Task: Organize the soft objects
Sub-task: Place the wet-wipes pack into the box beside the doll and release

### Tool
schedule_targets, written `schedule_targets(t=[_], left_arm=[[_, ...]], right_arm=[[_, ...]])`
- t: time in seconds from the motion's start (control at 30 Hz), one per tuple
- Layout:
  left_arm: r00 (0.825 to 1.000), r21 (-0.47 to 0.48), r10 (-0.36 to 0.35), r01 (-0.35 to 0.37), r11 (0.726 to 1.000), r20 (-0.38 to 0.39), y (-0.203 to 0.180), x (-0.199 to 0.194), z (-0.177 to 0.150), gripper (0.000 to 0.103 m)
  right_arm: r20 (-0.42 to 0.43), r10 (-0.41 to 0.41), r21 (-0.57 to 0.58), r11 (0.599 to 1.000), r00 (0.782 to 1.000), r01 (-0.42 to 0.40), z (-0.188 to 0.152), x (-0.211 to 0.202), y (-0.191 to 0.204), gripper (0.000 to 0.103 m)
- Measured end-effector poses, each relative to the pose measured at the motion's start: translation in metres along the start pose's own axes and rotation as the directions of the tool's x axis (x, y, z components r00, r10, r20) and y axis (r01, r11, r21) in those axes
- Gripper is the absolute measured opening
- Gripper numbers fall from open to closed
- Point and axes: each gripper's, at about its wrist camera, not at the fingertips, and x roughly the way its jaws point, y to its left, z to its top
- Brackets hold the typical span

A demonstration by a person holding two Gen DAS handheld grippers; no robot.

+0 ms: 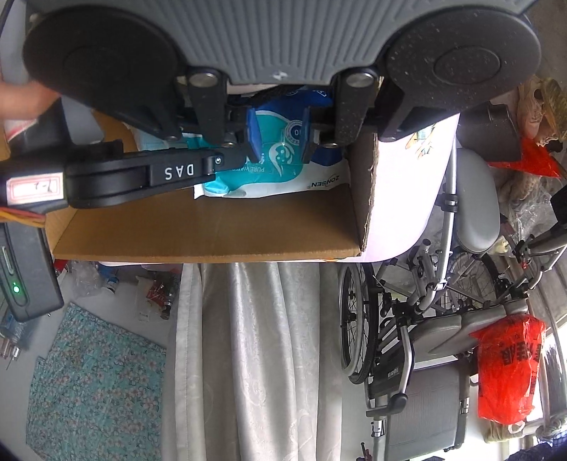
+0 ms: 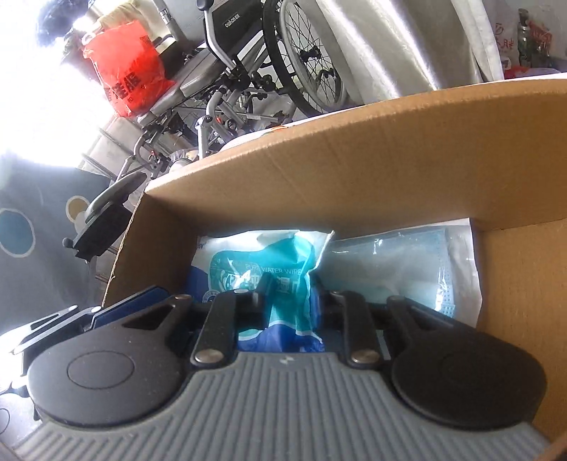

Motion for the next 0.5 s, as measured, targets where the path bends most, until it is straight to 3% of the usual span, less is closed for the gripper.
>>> schedule_targets(t=[0.03,0.07,0.13,0.17,0.27,0.33,0.5], left_arm=[[1.000,0.004,0.002,-0.002,1.000,0.011,0.000,-0.005,-0.001,0.037],[1.000,0.001,-0.001,0.000,1.000,0.018,0.001,-0.009,-0.001,0.039],[0.999,-0.008,-0.003,0.004,1.000,0.034,0.002,-0.025,-0.002,0.041],[0.999,-0.008,0.003,-0.003,1.000,0.037,0.002,-0.034,-0.002,0.041],[0.999,-0.002,0.014,-0.013,1.000,0.050,0.004,-0.069,-0.004,0.044],[0.997,0.007,0.008,-0.008,1.000,0.077,0.007,-0.099,-0.012,0.059],[0.998,-0.012,0.021,-0.020,1.000,0.055,0.019,-0.167,-0.051,0.060]], right_arm=[[-0.001,0.000,0.007,1.000,1.000,0.000,0.000,-0.002,0.000,0.022],[-0.008,-0.004,0.016,1.000,1.000,0.004,0.001,-0.005,-0.001,0.031],[0.018,0.005,0.026,1.000,1.000,-0.005,0.002,-0.019,-0.003,0.084],[0.046,-0.009,0.024,1.000,0.999,0.008,0.002,-0.028,-0.003,0.089],[0.100,-0.020,0.011,1.000,0.995,0.019,-0.002,-0.066,-0.003,0.089],[0.143,0.019,0.007,1.000,0.990,-0.020,-0.012,-0.101,-0.005,0.089],[0.187,0.140,-0.125,0.985,0.972,-0.118,-0.042,-0.190,0.010,0.089]])
